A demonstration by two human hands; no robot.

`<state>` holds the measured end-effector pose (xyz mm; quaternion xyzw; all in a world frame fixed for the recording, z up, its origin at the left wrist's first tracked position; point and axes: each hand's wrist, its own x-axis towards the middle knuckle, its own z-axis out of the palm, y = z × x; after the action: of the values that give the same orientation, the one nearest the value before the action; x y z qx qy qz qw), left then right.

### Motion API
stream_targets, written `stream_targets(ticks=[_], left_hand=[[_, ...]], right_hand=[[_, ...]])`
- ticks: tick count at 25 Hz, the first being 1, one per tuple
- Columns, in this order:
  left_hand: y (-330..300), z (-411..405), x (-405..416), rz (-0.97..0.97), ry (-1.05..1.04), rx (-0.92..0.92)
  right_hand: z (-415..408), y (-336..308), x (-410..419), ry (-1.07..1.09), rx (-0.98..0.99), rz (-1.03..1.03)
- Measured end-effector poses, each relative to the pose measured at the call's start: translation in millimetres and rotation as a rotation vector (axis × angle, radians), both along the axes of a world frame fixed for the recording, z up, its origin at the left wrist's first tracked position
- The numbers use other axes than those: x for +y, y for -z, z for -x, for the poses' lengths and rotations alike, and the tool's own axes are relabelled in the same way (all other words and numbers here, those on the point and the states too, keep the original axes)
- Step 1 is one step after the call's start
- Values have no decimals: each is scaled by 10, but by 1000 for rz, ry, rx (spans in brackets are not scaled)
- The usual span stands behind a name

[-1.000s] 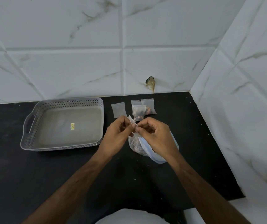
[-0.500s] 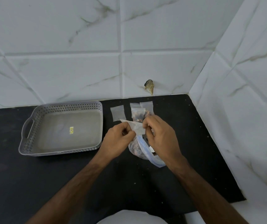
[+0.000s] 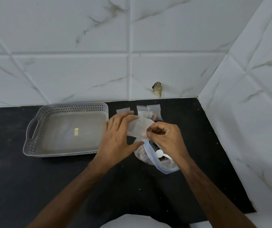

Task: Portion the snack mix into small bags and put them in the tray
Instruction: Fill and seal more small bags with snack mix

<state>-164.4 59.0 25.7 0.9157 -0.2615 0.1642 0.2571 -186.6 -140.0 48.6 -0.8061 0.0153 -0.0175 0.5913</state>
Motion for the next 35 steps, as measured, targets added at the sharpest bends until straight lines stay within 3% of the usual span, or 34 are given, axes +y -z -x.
stream_targets(ticks=[3, 7, 11, 14, 18, 21, 26, 31, 35], left_hand=[[42, -137, 86, -142, 25, -74], [47, -207, 143, -167, 18, -141], [91, -184, 74, -188, -50, -124], [143, -172, 24, -176, -71, -122], [259, -208, 83, -186, -50, -57], [251, -195, 115, -212, 1, 10], [112, -136, 43, -87, 83, 238], [155, -196, 3, -217, -24, -55], [188, -242, -59, -174, 16, -71]], right_hand=[[-20, -1, -18, -82, 47, 36], [-66, 35, -118, -122, 50, 104], [-60, 88, -102, -95, 301, -246], [-42, 95, -16, -152, 173, -206], [-90, 88, -15, -116, 239, -383], [-87, 74, -28, -123, 201, -259], [-85, 152, 3, -129, 117, -71], [-82, 138, 32, -238, 103, 63], [-67, 116, 51, -310, 91, 151]])
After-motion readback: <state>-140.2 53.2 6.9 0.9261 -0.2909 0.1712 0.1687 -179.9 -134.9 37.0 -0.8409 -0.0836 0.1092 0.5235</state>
